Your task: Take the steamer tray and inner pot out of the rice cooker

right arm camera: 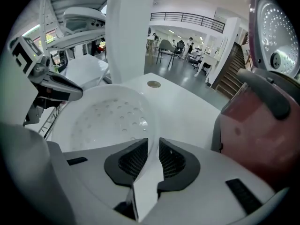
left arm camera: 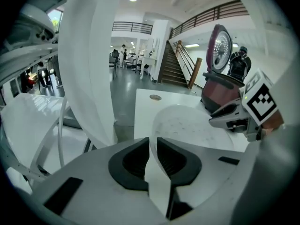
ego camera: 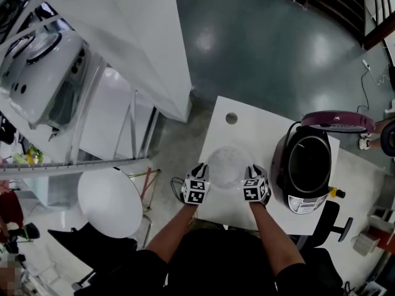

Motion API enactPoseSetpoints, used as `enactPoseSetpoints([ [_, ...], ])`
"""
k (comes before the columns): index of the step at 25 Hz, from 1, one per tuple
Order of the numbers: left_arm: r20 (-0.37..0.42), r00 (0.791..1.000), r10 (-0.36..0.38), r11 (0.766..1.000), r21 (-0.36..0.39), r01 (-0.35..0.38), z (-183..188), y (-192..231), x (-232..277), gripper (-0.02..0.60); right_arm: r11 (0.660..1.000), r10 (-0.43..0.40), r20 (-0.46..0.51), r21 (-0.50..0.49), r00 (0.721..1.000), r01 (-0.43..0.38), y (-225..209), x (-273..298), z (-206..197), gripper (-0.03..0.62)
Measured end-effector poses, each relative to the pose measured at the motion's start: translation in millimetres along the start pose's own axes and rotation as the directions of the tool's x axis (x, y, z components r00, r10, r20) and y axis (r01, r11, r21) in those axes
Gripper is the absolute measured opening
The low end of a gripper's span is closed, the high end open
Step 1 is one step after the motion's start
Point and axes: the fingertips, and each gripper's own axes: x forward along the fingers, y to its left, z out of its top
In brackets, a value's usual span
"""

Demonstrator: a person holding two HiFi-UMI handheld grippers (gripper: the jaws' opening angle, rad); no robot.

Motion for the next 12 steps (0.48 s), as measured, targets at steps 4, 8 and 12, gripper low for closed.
enactPoseSetpoints([
  [4, -0.014, 1.0, 0.013, 1.0, 0.021, -0.013, 2, 0, 3, 0.052, 1.0, -0.002, 0.012, -0.016, 1.0, 0.002, 0, 1, 2, 0.066],
  [8, -0.026, 1.0, 0.016, 1.0, 0.022, -0.015, 3, -1, 3, 0.058, 1.0, 0.017, 0.014, -0.022, 1.0, -0.016, 1, -2, 3, 0.066],
  [12, -0.003, 0.999, 0.036, 0.999, -0.014, -0.036, 10, 3, -6, 0.067, 0.999, 0.04, 0.057, 0.031, 0.998, -0.042, 1, -16, 13, 0.066],
])
